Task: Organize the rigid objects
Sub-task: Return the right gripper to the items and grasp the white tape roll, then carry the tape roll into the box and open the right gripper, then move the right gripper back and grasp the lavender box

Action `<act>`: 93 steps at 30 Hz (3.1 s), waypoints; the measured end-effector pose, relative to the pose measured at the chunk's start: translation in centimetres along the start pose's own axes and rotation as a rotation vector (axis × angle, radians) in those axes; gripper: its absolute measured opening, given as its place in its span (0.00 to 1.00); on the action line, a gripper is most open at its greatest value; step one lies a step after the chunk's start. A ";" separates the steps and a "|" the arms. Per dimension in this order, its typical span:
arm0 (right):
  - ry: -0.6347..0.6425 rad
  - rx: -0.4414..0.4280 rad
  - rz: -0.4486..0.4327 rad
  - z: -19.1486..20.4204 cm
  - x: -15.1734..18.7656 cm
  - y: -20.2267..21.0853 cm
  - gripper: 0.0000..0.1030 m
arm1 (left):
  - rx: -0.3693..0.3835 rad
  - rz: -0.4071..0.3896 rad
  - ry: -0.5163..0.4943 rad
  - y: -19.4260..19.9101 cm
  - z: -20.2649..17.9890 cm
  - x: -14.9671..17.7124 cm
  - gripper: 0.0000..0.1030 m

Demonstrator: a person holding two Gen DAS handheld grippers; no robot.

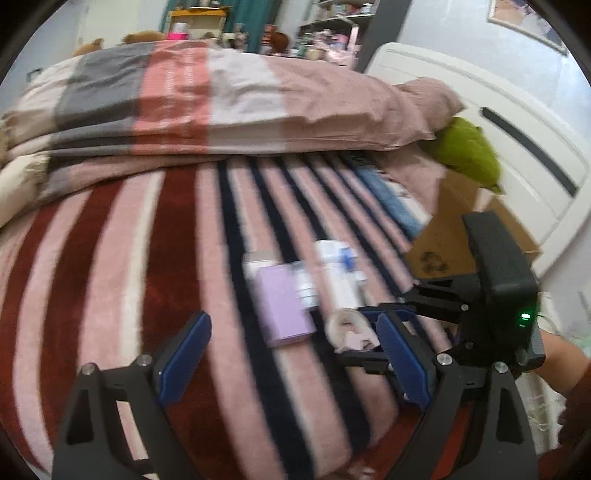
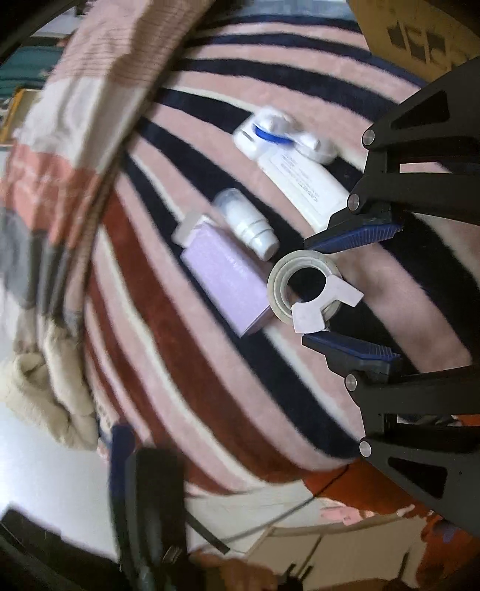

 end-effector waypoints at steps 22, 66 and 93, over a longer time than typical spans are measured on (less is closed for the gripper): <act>-0.084 0.267 -0.312 -9.1 4.2 19.3 0.38 | 0.319 0.090 -0.299 -6.0 -22.3 -11.3 0.33; -0.065 0.258 -0.211 -2.5 -1.2 16.2 0.97 | -0.003 -0.117 -0.117 2.8 -6.4 -8.5 0.83; -0.273 -0.059 0.101 -1.1 -4.7 -8.0 0.32 | -0.137 -0.073 0.146 2.9 7.1 1.0 0.83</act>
Point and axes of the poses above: each gripper's, at about its wrist camera, not at the fingertips, and y roughly against the way its jaws point, z to its left, x to its underside, the point moved 3 cm from there along -y, roughly the way its jaws point, and after that the axes turned 4 degrees about z, right-handed, at the moved point
